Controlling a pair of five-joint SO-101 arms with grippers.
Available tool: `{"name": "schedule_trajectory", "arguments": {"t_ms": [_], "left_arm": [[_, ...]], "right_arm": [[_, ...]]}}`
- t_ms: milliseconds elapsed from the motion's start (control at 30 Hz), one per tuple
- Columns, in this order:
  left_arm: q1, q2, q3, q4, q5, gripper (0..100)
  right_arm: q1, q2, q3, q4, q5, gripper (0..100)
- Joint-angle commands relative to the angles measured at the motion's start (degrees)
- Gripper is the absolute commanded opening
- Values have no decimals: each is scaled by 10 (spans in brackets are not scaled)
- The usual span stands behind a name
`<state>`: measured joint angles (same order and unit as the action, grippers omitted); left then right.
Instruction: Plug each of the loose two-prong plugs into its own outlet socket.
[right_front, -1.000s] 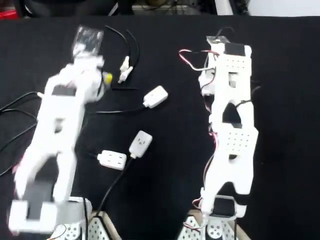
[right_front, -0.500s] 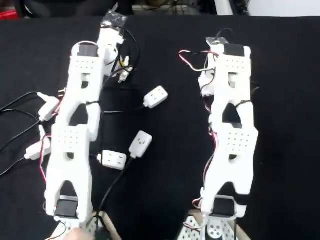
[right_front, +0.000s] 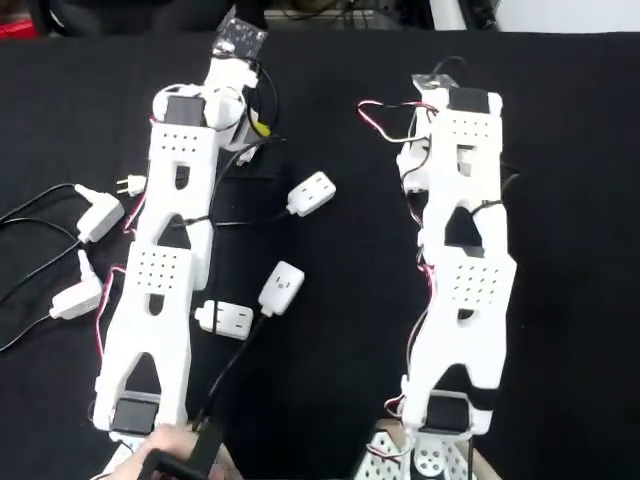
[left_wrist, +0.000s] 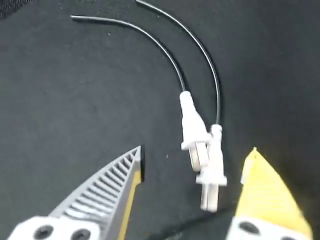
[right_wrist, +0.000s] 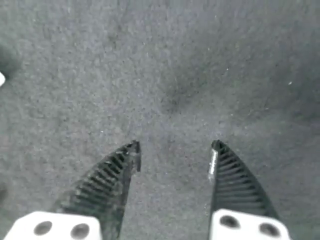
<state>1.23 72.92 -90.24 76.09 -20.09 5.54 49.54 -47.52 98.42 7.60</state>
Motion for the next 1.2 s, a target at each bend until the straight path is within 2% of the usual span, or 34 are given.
{"name": "schedule_trajectory", "arguments": {"t_ms": [0,267,467,567,633,767,933,1100,1167], "left_arm": [[-6,2,20,-70,27,318],[5,41,35,-133,47,318],[19,131,31,-231,47,315],[17,171,29,-263,32,247],[18,180,19,-254,-21,178],[18,180,-41,-158,-41,23],[21,120,-51,25,-61,27],[13,28,-51,244,-175,29],[-1,11,-40,248,-182,29]], "right_arm": [[10,-5,-1,-4,5,222],[10,-4,-1,-4,5,222],[11,4,-1,-4,5,222],[16,17,-7,-4,5,222],[18,19,-7,-4,5,222],[18,19,-7,-4,5,222],[18,19,-7,-4,5,222],[19,19,-7,-4,5,222],[19,19,-7,-4,5,222]]}}
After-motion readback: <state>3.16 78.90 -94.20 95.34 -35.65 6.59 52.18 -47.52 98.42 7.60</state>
